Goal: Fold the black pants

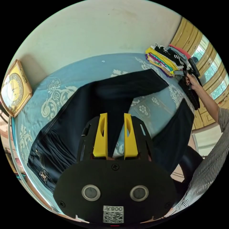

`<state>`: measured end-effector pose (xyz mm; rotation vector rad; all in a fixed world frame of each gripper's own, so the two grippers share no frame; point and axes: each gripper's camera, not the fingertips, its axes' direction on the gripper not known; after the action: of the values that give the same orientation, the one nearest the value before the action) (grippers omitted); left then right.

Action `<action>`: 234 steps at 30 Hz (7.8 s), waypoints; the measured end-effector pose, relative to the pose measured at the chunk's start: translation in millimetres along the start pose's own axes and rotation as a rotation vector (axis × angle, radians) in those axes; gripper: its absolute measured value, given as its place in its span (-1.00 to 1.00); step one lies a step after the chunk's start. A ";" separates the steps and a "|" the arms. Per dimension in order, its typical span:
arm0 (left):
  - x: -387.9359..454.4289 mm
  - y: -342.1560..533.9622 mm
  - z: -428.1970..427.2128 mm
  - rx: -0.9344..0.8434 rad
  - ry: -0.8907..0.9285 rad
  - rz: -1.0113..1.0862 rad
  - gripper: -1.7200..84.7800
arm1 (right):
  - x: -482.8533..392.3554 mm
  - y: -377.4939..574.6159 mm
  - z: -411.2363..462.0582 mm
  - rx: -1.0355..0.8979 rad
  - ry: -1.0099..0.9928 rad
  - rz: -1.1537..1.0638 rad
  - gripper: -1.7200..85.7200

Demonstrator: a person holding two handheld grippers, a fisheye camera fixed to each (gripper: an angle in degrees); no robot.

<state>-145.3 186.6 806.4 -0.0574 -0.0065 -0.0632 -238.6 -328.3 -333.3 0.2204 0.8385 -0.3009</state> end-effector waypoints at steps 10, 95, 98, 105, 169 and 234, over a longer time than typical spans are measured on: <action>-24.1 10.2 61.8 -0.154 -0.035 -0.041 -0.77 | 25.0 -19.8 79.6 -0.167 0.018 0.135 -0.78; -54.4 81.5 49.3 0.123 -0.004 -0.128 -0.83 | 18.8 -58.5 184.5 -0.013 0.197 0.035 -0.93; -19.2 100.8 44.7 0.147 0.146 -0.057 -0.77 | 35.4 -27.1 178.9 -0.014 0.156 0.033 -0.81; 32.1 122.7 74.5 -0.048 0.048 -0.006 -0.87 | 71.9 -7.5 198.7 -0.113 0.082 0.073 -0.80; 111.8 87.0 5.0 0.102 0.211 0.057 -0.83 | 79.0 -16.2 174.7 -0.045 0.026 -0.028 -0.80; 94.6 51.5 59.1 0.059 0.335 0.101 -0.91 | 29.2 -92.3 159.9 -0.255 0.191 0.014 -0.79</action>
<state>-47.9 235.4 863.3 0.0128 0.3290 0.0291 -141.1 -469.0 -258.3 0.0162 1.0545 -0.1583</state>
